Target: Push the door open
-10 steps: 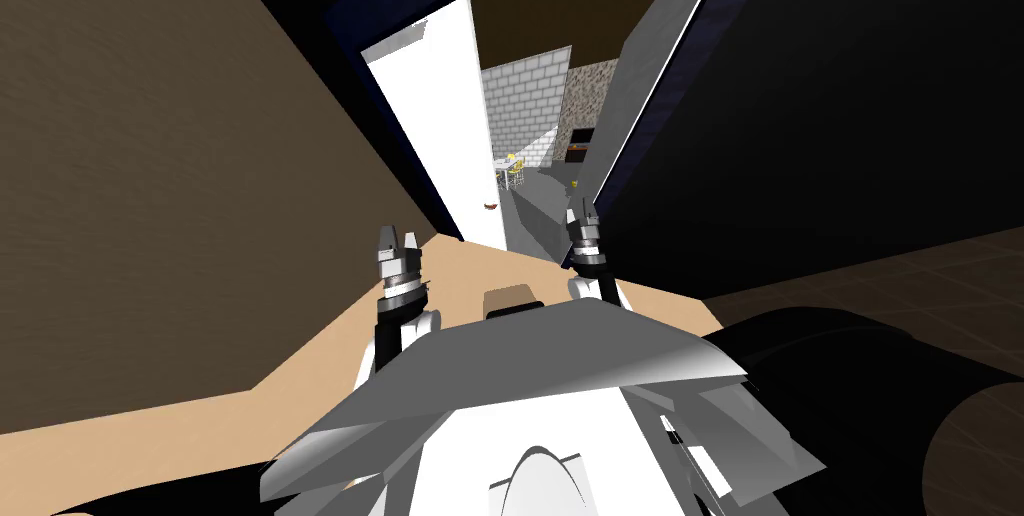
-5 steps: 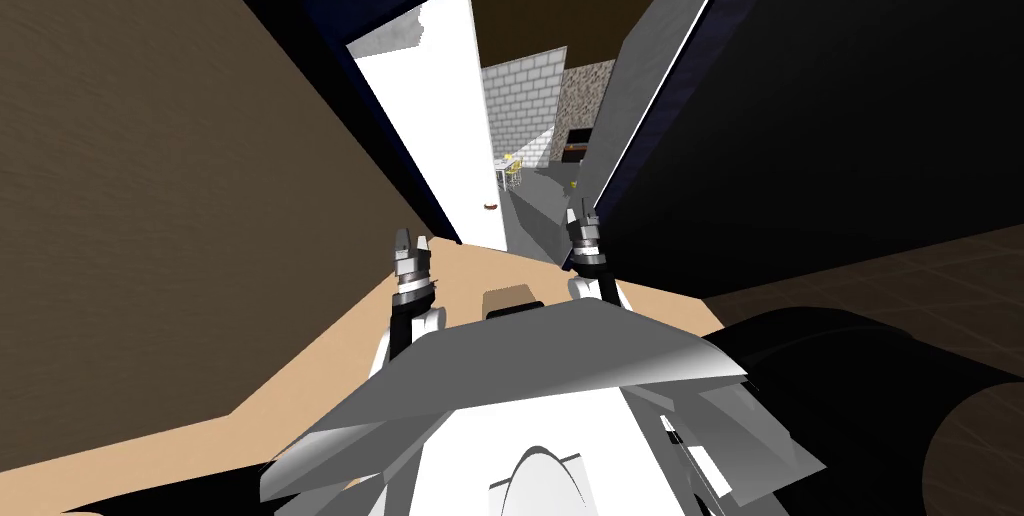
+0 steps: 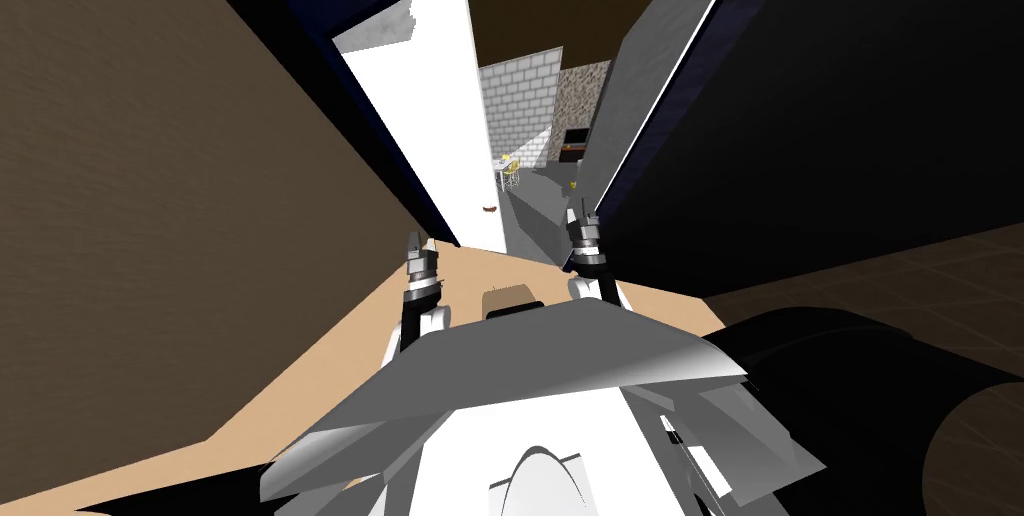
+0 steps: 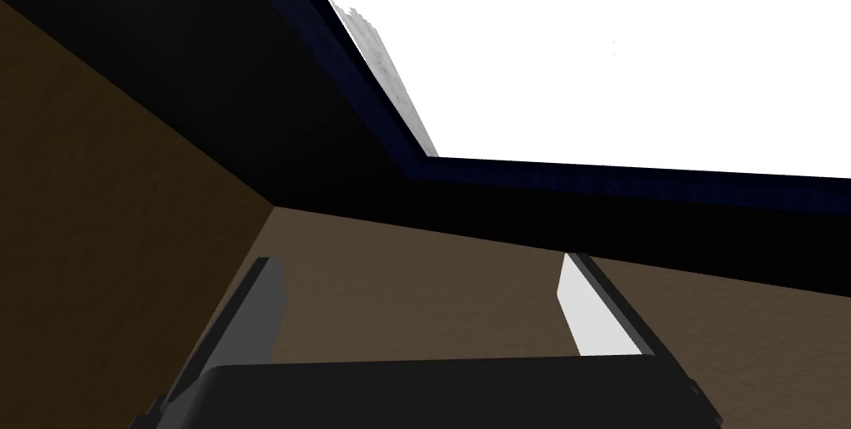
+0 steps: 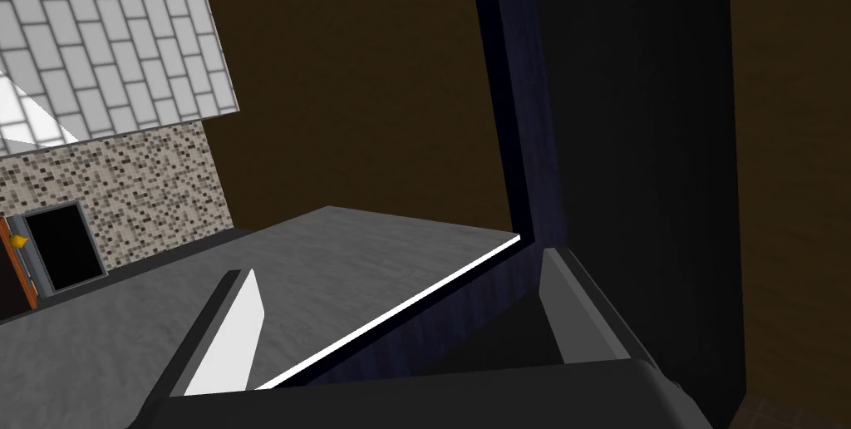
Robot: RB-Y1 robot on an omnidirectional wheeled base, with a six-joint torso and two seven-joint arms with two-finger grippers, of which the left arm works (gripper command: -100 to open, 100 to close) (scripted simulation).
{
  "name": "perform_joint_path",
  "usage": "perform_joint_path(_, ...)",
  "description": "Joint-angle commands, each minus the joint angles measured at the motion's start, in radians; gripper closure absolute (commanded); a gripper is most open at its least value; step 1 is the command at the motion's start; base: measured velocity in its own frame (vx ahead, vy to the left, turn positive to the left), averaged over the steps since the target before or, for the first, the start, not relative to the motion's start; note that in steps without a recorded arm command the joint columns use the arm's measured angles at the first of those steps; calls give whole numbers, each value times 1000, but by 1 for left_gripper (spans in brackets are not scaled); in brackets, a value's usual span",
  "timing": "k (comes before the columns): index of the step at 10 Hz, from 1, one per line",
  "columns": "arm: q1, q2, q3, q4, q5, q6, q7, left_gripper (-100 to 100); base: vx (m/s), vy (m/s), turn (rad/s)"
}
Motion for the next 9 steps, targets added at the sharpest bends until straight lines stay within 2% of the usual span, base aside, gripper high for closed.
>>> perform_joint_path(1,-16,5,-2,42,3,-10,5,-100,88,30,-50)
perform_joint_path(3,-35,9,-9,93,4,-22,10,-100,100,37,-61)
perform_joint_path(4,-35,9,-9,94,4,-22,10,-100,63,15,-16)
perform_joint_path(9,-85,16,-28,232,8,-52,22,-100,78,36,-59)
